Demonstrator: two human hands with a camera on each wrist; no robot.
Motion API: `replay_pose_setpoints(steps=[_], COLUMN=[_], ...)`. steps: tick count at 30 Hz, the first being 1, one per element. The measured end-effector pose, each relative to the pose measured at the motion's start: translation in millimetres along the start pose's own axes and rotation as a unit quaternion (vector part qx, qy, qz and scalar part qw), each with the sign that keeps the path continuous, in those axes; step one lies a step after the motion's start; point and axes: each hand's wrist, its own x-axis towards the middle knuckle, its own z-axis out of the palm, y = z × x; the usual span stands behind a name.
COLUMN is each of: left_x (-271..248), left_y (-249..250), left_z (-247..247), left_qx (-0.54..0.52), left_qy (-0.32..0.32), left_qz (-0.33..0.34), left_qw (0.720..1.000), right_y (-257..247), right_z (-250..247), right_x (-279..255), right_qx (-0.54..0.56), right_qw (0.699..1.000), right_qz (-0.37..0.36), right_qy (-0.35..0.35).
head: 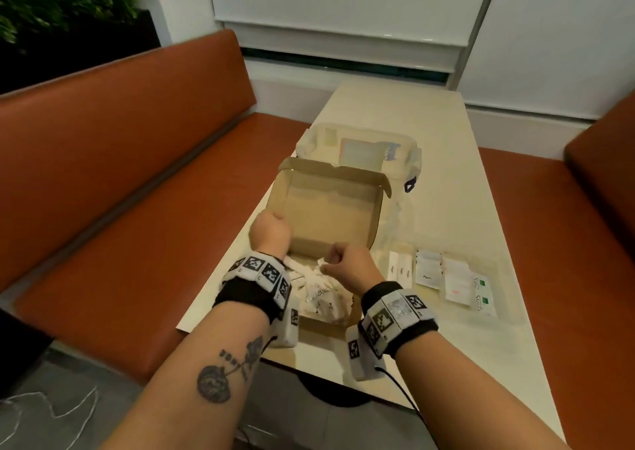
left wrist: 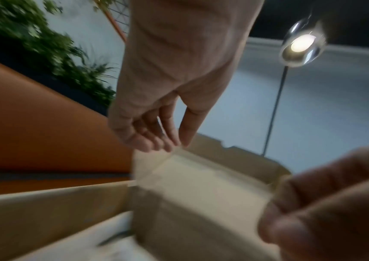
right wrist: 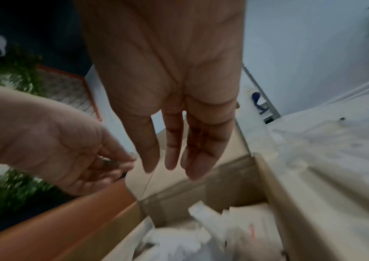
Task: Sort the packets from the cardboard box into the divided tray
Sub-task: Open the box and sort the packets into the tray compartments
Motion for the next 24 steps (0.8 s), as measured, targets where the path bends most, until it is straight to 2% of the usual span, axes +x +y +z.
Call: replay_pose_setpoints(steps=[2, 4, 9, 24], left_x=[9, 13, 18, 18], left_y=[-21, -36, -52, -48], left_z=[-8, -9, -5, -1], left_qx=[0.085, 0.151, 0.171, 0.176], left_qy=[-0.007, -0.041, -0.063, -0.042], left_qz=[-0.037, -0.056, -0.046, -0.056], left_qw=[0.996, 0.986, 0.982, 0.982], right_y=[-5, -8, -7, -1], right_z=[9, 15, 24, 26], right_x=[0, 0, -1, -8], right_qx=[-0.062, -0.130, -0.236, -0.275], right_qw=[0.997, 0.988, 0.957, 0.928], right_qz=[0.008, 0.022, 0.076, 0.022], right_qy=[-0.042, -0.076, -0.151, -0.251])
